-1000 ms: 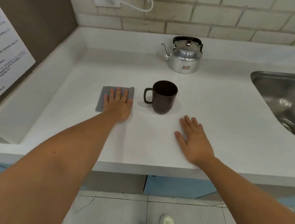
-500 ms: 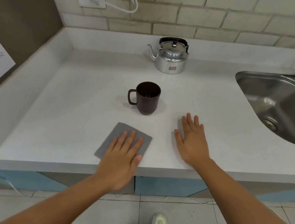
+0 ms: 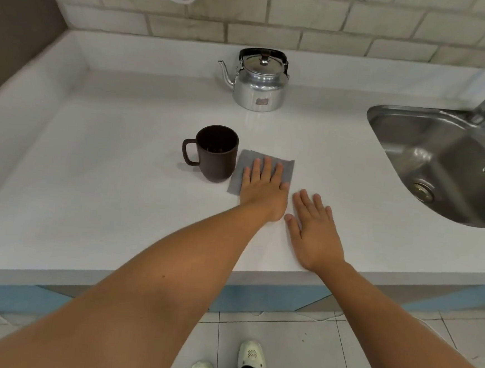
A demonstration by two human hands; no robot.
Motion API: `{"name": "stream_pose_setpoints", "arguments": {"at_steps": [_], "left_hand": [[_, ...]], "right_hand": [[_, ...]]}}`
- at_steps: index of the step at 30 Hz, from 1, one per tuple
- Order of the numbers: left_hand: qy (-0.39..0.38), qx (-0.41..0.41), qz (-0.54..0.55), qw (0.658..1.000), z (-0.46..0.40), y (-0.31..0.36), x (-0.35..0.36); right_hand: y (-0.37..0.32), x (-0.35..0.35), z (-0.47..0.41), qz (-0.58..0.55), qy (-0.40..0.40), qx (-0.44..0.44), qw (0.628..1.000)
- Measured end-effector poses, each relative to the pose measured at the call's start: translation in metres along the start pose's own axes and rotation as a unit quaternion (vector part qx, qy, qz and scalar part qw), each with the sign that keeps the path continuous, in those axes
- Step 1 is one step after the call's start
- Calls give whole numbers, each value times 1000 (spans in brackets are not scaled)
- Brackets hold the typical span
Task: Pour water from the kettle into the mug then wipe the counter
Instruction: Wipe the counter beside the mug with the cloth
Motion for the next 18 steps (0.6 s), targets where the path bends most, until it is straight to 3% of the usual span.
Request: {"name": "stream_pose_setpoints", "arguments": {"at_steps": [6,14,18], "left_hand": [[24,52,-3,998,90,-44,24],[65,-103,9,992,146,-166,7],[61,-136,11,989,147,-187,0]], "right_hand": [[-2,1,0,6,-3,5,1000],[-6,-4,1,12,-17,7,1000],[-7,-5,2,8,-14,8,1000]]}}
Point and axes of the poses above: each hand's wrist, its own z-axis away from the middle knuckle, its own x-axis out of the palm, y = z × x, the point moved 3 cm from there along -z, towards the middle knuckle
